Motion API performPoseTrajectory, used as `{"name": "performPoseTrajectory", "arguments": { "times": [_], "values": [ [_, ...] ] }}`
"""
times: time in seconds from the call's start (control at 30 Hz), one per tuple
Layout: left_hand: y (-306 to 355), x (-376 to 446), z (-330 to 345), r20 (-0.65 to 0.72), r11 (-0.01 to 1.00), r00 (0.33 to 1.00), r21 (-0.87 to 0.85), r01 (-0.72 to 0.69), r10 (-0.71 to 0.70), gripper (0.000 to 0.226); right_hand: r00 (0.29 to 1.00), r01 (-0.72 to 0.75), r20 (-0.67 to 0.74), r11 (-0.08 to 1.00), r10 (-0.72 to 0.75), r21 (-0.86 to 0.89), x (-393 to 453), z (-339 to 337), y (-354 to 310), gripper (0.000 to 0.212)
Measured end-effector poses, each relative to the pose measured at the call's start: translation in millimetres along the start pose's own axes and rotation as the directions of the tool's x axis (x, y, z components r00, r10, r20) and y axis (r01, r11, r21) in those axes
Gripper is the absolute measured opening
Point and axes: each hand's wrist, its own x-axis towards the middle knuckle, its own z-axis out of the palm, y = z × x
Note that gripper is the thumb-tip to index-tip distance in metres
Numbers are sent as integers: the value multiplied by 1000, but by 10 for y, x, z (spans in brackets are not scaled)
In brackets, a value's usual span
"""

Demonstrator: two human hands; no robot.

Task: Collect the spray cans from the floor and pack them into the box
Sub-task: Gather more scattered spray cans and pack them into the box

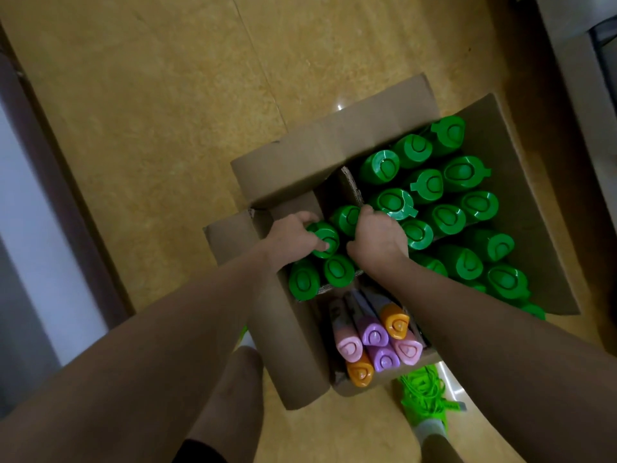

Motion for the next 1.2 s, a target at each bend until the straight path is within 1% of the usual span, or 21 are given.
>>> {"name": "performPoseTrajectory", "arguments": {
  "times": [0.03, 0.07, 0.1, 0.13, 0.17, 0.23, 0.27, 0.37, 0.47, 0.6, 0.7, 0.8, 0.9, 1.03, 1.2],
  "values": [
    [-25, -11, 23, 1, 999, 1000, -54, 5, -5, 67, 999, 41, 15, 998, -40, -52, 10, 12, -29, 73],
    [-46, -18, 47, 0, 996, 1000, -86, -1, 1, 71, 996, 84, 27, 991, -81, -102, 25, 26, -53, 83],
    [-72, -15, 77, -5, 995, 1000, -94, -12, 12, 75, 992, 121, 40, 982, -117, -143, 46, 38, -69, 86],
    [-93, -13, 110, -17, 993, 1000, -113, -25, 23, 77, 989, 149, 49, 975, -143, -162, 71, 47, -77, 80],
    [-106, -15, 139, -32, 990, 999, -141, -25, 21, 78, 985, 172, 48, 972, -166, -161, 100, 50, -79, 70],
    [-109, -11, 178, -59, 981, 998, -191, -27, 16, 76, 979, 204, 30, 968, -202, -144, 136, 18, -84, 50],
    [-103, -2, 189, -65, 977, 998, -210, -25, 11, 75, 979, 206, 30, 968, -204, -143, 144, -4, -95, 45],
    [-66, 10, 208, -71, 957, 997, -291, 8, -30, 69, 978, 207, 53, 963, -201, -171, 145, -69, -160, 42],
    [-78, 31, 263, -72, 931, 996, -365, 27, -57, 72, 983, 182, 74, 966, -171, -186, 151, -75, -195, 43],
    [-93, -8, 249, -30, 946, 999, -322, 22, -33, 73, 983, 179, 73, 967, -168, -180, 142, -42, -164, 49],
    [-54, -15, 189, -9, 952, 999, -303, 33, -37, 78, 982, 182, 74, 975, -174, -126, 118, -12, -138, 54],
    [-30, -24, 179, -42, 962, 998, -269, 34, -47, 79, 985, 165, 71, 984, -160, -65, 83, -13, -92, 65],
    [-25, -41, 193, -84, 966, 995, -256, 35, -58, 80, 985, 164, 65, 986, -162, -21, 63, -28, -32, 70],
    [-37, -92, 240, -95, 952, 992, -304, 46, -78, 95, 986, 158, 48, 987, -158, -3, 9, -12, 35, 81],
    [-10, -208, 215, -120, 963, 990, -267, 35, -69, 92, 988, 150, 23, 989, -150, 0, -97, -12, 32, 88]
  ]
}}
